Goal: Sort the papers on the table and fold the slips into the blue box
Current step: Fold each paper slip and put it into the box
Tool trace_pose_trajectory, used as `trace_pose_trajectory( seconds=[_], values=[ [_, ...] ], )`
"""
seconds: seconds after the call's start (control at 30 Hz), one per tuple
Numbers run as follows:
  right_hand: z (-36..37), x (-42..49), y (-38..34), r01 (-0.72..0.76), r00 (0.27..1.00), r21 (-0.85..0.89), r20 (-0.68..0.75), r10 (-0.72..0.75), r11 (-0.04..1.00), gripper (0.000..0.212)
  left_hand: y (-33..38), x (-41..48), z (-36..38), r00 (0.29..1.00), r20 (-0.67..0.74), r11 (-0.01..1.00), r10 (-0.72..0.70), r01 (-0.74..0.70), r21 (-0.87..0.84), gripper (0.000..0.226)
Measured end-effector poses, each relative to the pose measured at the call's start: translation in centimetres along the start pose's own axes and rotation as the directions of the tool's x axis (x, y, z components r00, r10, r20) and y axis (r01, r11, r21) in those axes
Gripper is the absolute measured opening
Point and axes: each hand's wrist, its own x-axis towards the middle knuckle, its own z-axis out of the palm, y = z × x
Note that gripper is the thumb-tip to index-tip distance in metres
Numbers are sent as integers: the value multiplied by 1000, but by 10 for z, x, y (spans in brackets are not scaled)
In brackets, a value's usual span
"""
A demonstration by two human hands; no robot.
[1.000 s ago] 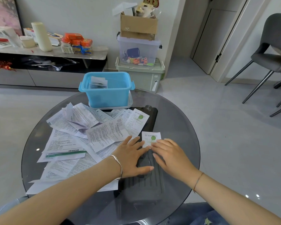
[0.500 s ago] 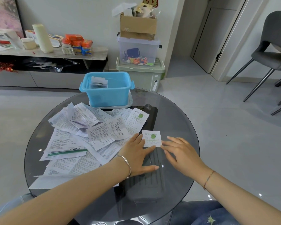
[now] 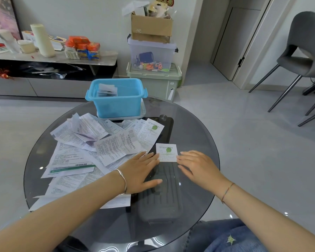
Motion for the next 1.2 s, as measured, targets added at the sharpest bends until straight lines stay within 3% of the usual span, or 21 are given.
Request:
trace_pose_trajectory(
  seconds=[0.2,0.33,0.53,0.6,0.73,0.9,0.97,1.07,1.13,1.2],
  values=[
    [2,12,3,79,996,-9,-48,-79,997,25,-3,-2,3,1000,10,1000,25,-26,9,93],
    [8,25,1,190,982,-61,-1,-190,980,35,-3,-1,1,1000,6,1000,23,-23,14,96],
    [10,26,0,142,989,-19,44,-141,990,57,-5,-1,2,999,-10,999,30,-30,-16,97],
    [7,26,-1,102,994,21,29,-102,995,52,-6,-2,1,999,-22,999,25,-26,-29,93],
    [-2,20,-7,47,999,158,8,-49,986,12,-3,-3,-2,992,-124,998,22,-30,-64,84],
    [-16,7,-10,-121,972,286,229,55,951,17,1,-5,2,999,-39,997,-3,0,-73,95],
    [-14,7,-11,-279,945,388,273,180,878,16,1,-8,3,999,-36,997,-2,0,-77,95],
    [-8,13,-13,-476,876,607,267,401,636,11,1,-11,1,999,-47,995,-12,7,-104,90],
    [-4,18,-14,-543,819,676,293,494,499,17,1,-12,0,997,-69,987,-32,21,-162,91],
    [-3,22,-14,-576,784,686,311,537,445,15,1,-12,1,995,-92,974,-45,23,-226,98]
  ],
)
